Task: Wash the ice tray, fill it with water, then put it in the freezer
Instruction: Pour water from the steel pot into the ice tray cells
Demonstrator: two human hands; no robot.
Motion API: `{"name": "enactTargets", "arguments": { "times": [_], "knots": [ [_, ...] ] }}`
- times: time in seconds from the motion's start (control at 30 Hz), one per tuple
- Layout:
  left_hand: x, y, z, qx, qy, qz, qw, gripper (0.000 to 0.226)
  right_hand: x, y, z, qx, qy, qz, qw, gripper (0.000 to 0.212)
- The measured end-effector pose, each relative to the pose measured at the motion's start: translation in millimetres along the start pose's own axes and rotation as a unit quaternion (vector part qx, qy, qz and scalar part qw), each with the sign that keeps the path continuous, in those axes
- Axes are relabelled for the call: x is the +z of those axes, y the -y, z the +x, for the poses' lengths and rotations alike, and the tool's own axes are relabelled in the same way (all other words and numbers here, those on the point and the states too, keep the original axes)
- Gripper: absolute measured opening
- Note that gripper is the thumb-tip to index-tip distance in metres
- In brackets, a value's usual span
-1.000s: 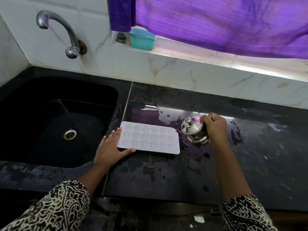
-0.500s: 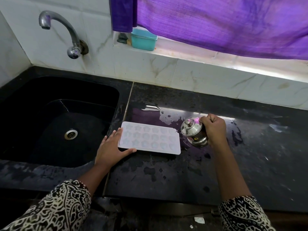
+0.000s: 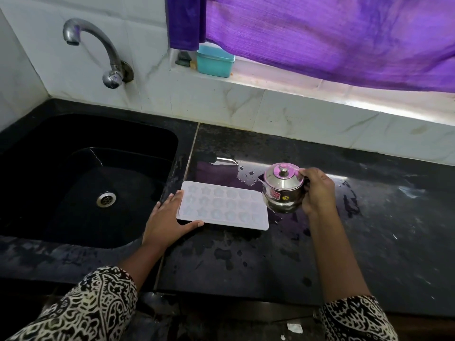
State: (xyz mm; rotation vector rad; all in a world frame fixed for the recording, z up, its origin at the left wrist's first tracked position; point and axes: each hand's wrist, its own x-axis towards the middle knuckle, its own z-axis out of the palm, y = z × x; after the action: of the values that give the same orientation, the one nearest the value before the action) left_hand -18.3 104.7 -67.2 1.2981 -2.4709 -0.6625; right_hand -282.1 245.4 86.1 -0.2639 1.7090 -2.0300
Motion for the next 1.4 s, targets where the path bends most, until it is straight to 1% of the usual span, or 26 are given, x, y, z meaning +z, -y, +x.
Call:
{"name": "enactTargets", "arguments": {
  "times": [0.17,0.33,0.43,0.73,0.87,1.2,1.4],
  "knots": [
    [-2,-2,-1,-0.002,0.002,-0.008,1.0,0.121,29,-8,-11,0.012,0.041,0.008,0.999,0.028],
    [-4,-2,-1,-0.003,0.01,-0.009,1.0,0.126,62,-22,-22,0.003,0.101,-0.04,0.994,0.031],
    [-5,-1,0,-0.004,0.012,-0.001,1.0,0.121,79,-30,-26,-0.012,0.13,-0.076,0.988,0.035],
    [-4,-1,0,-0.002,0.007,-0.007,1.0,0.117,105,-49,-28,-0.057,0.16,-0.198,0.965,0.037],
    [-6,-3,-1,-0.004,0.009,-0.011,1.0,0.11,110,-54,-29,-0.081,0.172,-0.239,0.952,0.035],
    [-5,-1,0,-0.004,0.015,-0.013,1.0,0.109,118,-53,-29,-0.124,0.184,-0.277,0.935,0.035],
    [-3,2,1,-0.002,0.013,-0.008,1.0,0.11,121,-53,-29,-0.134,0.202,-0.286,0.927,0.038]
  ]
}}
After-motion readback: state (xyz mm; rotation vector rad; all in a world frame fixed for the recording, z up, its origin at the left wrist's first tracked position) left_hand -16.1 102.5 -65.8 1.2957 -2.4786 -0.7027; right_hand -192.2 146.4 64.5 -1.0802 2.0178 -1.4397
